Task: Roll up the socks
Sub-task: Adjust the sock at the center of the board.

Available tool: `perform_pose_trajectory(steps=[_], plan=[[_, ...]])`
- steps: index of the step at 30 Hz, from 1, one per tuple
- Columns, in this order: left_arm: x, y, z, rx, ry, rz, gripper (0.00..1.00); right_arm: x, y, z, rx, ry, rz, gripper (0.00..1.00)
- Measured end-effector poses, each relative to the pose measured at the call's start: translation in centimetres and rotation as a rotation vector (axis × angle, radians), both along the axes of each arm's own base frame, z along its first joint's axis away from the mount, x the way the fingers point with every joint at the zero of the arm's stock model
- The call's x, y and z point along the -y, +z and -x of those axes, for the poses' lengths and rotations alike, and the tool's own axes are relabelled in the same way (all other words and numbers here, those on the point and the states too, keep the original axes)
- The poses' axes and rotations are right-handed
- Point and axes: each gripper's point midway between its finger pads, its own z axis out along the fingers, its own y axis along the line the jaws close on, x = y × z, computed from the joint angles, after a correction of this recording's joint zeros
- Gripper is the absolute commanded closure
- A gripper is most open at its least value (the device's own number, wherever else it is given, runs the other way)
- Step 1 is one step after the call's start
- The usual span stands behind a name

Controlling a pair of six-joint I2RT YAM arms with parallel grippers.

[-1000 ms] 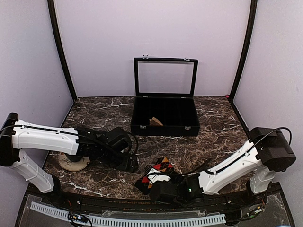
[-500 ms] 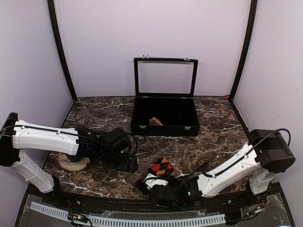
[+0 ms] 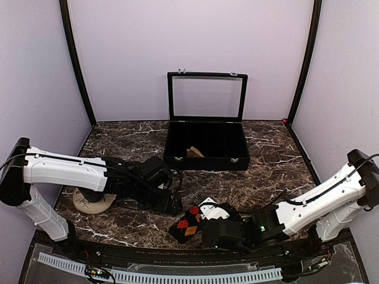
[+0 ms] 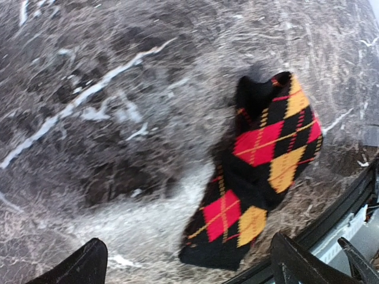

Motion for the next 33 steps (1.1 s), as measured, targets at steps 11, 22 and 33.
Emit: perform_pose_trajectory(steps=[11,22,33], plan=[[5.0,-0.1,-1.6,-0.055,0.019,0.025,0.06,5.5,0.4,-4.4,-0.048,-0.278,-0.049,0.41],[6.9,-1.4,-1.9,-0.172,0.208,-0.008,0.25,10.3,4.0,-6.9,-0.069,-0.349,-0.195,0.42],[10.5,-1.2,0.2,-0.249,0.337,-0.065,0.34,11.1,4.3,-6.5,-0.067,-0.276,-0.197,0.43]])
